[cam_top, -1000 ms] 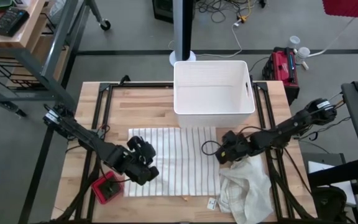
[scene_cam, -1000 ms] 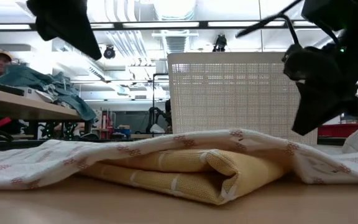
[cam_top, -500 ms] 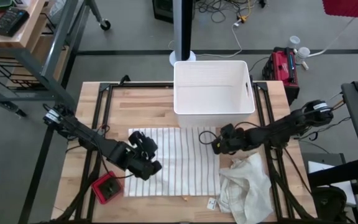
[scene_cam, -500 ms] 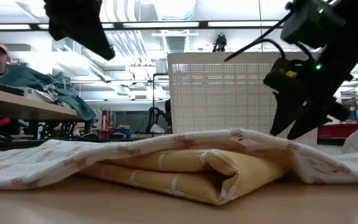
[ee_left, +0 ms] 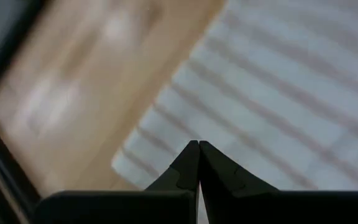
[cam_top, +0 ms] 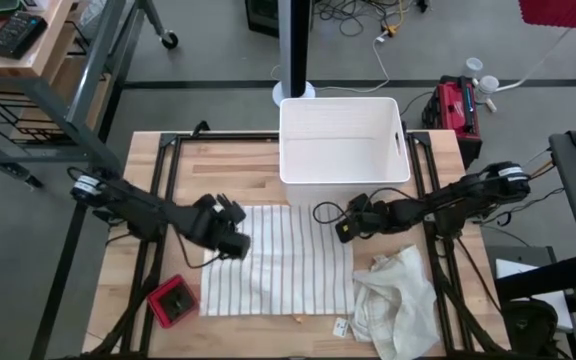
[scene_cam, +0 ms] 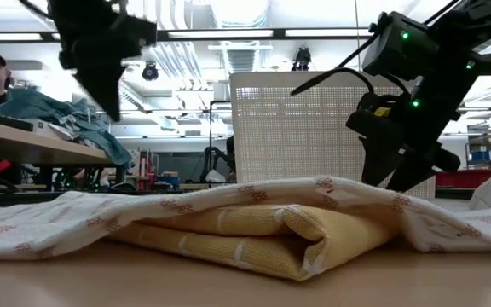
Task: Fold towel
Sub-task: Fold the brown patterned towel
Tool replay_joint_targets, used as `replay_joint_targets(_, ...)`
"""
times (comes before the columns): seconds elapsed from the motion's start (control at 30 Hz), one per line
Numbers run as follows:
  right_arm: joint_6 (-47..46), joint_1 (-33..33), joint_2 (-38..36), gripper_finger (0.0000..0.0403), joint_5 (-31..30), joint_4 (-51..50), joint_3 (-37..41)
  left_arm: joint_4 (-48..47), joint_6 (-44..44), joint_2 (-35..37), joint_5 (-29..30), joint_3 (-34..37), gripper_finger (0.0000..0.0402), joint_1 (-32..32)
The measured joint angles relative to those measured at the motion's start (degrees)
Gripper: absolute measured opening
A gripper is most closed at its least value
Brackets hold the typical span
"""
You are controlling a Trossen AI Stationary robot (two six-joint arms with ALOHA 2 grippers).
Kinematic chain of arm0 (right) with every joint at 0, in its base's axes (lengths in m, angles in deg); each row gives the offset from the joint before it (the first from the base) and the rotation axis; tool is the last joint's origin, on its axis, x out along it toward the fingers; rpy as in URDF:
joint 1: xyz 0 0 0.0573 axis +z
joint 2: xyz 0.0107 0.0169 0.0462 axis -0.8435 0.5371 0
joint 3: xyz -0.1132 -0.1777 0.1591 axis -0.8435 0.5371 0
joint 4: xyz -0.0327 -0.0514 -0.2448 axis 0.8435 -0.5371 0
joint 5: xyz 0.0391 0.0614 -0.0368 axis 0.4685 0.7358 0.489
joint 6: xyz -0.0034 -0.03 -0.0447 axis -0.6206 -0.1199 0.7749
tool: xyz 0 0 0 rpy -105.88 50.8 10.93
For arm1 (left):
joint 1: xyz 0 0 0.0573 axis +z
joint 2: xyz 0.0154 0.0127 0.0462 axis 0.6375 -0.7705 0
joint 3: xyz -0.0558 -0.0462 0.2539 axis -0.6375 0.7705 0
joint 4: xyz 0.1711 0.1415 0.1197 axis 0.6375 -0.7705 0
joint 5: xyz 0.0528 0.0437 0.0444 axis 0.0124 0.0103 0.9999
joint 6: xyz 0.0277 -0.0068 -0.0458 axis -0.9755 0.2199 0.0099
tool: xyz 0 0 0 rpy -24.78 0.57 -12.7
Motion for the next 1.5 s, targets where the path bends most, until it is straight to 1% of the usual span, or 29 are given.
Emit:
replay_joint_targets(0.07,0.05,-0.02,0.0,0.0247,0.0,-0.01,0.0,-0.37,-1.47,0.09,-2.57,1.17,0.0,2.62)
replay_joint_targets(0.17,0.06,-0.02,0.0,0.0247,0.07,0.0,0.0,-1.56,-1.58,0.38,-3.57,3.65,0.0,7.14)
replay_joint_targets(0.2,0.12,-0.02,0.0,0.0246,0.1,0.02,0.0,-1.59,-1.35,0.43,-5.04,4.37,0.0,8.91)
replay_joint_targets(0.3,0.42,-0.02,0.0,0.0243,0.17,0.13,0.02,-1.38,-1.62,0.42,-12.76,5.86,0.0,14.5)
replay_joint_targets(0.33,0.45,-0.02,0.0,0.0243,0.19,0.15,0.02,-1.43,-2.72,0.44,-13.78,6.21,0.0,16.07)
replay_joint_targets(0.5,0.79,-0.02,0.0,0.0245,0.2,0.31,0.02,-0.63,-10.46,2.92,-13.52,8.65,0.0002,23.84)
replay_joint_targets(0.57,0.88,0.0,0.0,0.0244,0.52,0.39,0.02,2.19,-12.46,5.09,-12.93,10.18,0.0011,25.81)
replay_joint_targets(0.63,1.16,0.0,0.0,0.0242,1.09,0.68,0.02,6.05,-14.31,7.87,-14.46,12.45,0.0025,27.59)
replay_joint_targets(0.77,1.83,0.0,0.0,0.0238,1.26,1.25,0.04,11.69,-16.48,13.26,-18.39,17.98,0.0067,31.53)
replay_joint_targets(0.97,1.95,0.01,0.0,0.0242,1.25,1.4,0.04,13.09,-15.56,18.33,-18.69,24.96,0.0139,34.36)
replay_joint_targets(1.07,1.96,0.0,0.0,0.0242,1.2,1.73,0.04,16.14,-15.72,19.35,-21.33,27.82,0.0164,34.29)
replay_joint_targets(1.13,2.06,0.0,0.0,0.024,1.22,1.88,0.04,20.13,-15.74,19.43,-21.33,30.08,0.0175,34.35)
replay_joint_targets(1.3,3.03,0.0,-0.02,0.0235,1.25,3.01,0.04,30.19,-17.25,18.98,-21.57,34.62,0.0184,34.32)
replay_joint_targets(1.4,3.07,-0.02,-0.02,0.0234,1.22,3.08,0.04,33.22,-17.28,19.02,-21.56,35.62,0.0179,34.32)
replay_joint_targets(1.5,3.14,-0.02,-0.02,0.0237,1.22,3.14,0.04,33.3,-17.29,19.06,-21.46,36.21,0.0169,34.32)
